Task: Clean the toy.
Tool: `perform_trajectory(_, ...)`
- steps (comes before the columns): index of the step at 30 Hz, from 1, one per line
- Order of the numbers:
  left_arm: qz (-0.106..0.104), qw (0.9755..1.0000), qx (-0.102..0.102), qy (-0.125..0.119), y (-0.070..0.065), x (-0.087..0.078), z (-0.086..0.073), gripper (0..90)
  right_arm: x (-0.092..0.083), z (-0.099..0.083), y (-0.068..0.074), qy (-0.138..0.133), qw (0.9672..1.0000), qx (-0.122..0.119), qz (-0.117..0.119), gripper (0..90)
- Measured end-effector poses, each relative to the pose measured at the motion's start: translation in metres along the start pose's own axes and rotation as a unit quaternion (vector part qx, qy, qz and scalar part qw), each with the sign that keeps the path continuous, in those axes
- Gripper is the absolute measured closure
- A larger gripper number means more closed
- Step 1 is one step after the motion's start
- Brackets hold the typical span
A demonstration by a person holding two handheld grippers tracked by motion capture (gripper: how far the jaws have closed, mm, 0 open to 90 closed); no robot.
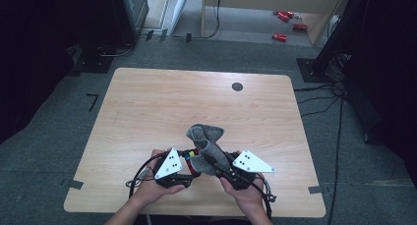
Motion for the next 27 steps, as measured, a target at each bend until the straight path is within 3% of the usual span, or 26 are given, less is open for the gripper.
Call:
perform_trajectory(2,-0.006,0.9999,-0.002,-0.015,0.001,-0.005,0.002,33.9,0.001,-0.003,-0.006,-0.001,0.9998,0.02,-0.008,67.5)
perform_trajectory(4,-0.01,0.9997,-0.003,-0.023,0.001,-0.007,0.003,33.9,0.002,-0.008,-0.011,0.01,0.9994,0.006,-0.032,67.7)
perform_trajectory(9,-0.01,0.9996,-0.009,-0.025,0.003,-0.005,0.002,33.9,0.001,-0.015,-0.025,0.031,0.9979,0.019,-0.054,67.5)
perform_trajectory(11,-0.008,0.9998,-0.009,-0.014,0.003,-0.002,-0.001,33.9,-0.004,-0.009,-0.023,0.011,0.9981,0.016,-0.059,67.3)
perform_trajectory(13,-0.009,0.9999,-0.003,-0.009,0.001,0.0,-0.003,33.9,-0.008,0.0,-0.013,-0.017,0.9989,0.002,-0.045,66.7)
perform_trajectory(14,-0.012,0.9999,-0.003,-0.012,0.0,0.001,-0.003,33.9,-0.008,0.002,-0.008,-0.023,0.9991,-0.007,-0.036,66.4)
perform_trajectory(16,-0.012,0.9998,-0.004,-0.018,-0.001,-0.002,0.0,33.9,-0.004,0.0,-0.001,-0.009,0.9994,-0.02,-0.025,65.7)
perform_trajectory(18,-0.007,0.9997,-0.005,-0.021,0.001,-0.005,0.001,33.9,0.001,-0.006,-0.004,-0.01,0.9996,-0.004,-0.025,66.0)
perform_trajectory(19,-0.01,0.9995,-0.009,-0.028,0.003,-0.007,0.001,33.8,0.003,-0.011,-0.011,0.002,0.9995,0.015,-0.029,66.2)
perform_trajectory(21,-0.016,0.9984,-0.027,-0.047,0.007,-0.011,0.003,33.9,0.004,-0.019,-0.023,0.027,0.9979,0.022,-0.055,66.9)
perform_trajectory(22,-0.016,0.9981,-0.034,-0.05,0.008,-0.011,0.004,33.9,0.004,-0.022,-0.027,0.036,0.9973,0.03,-0.057,66.9)
perform_trajectory(25,-0.012,0.9991,-0.033,-0.024,0.01,-0.005,-0.002,33.9,0.0,-0.018,-0.027,0.026,0.9978,0.031,-0.052,66.8)
perform_trajectory(27,-0.016,0.9995,-0.027,0.002,0.007,0.002,-0.007,33.8,-0.002,-0.012,-0.02,0.02,0.9983,0.009,-0.054,66.8)
Point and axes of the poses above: each handheld gripper's, and its own axes: x roughly forward along the jaws, z roughly out of its top, y roughly to its left, the point moved 6 cm from there along x, roughly forward along the jaws, and after that the axes turned 5 degrees about y, right-handed, at the moved point
